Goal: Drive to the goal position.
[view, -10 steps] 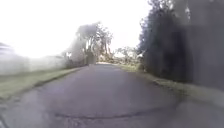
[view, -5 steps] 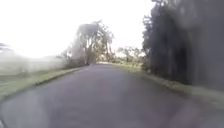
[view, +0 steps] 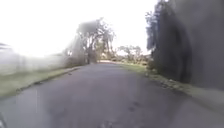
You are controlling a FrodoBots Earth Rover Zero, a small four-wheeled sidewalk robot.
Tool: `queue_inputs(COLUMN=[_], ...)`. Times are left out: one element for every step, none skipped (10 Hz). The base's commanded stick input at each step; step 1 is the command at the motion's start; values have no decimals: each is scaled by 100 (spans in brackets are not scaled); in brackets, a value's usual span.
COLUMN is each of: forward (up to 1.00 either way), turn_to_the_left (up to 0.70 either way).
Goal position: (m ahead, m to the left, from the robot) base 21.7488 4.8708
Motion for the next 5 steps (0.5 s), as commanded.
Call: queue_inputs(forward=[100,100,100,100,100], turn_to_the_left=[0,0,0,0,0])
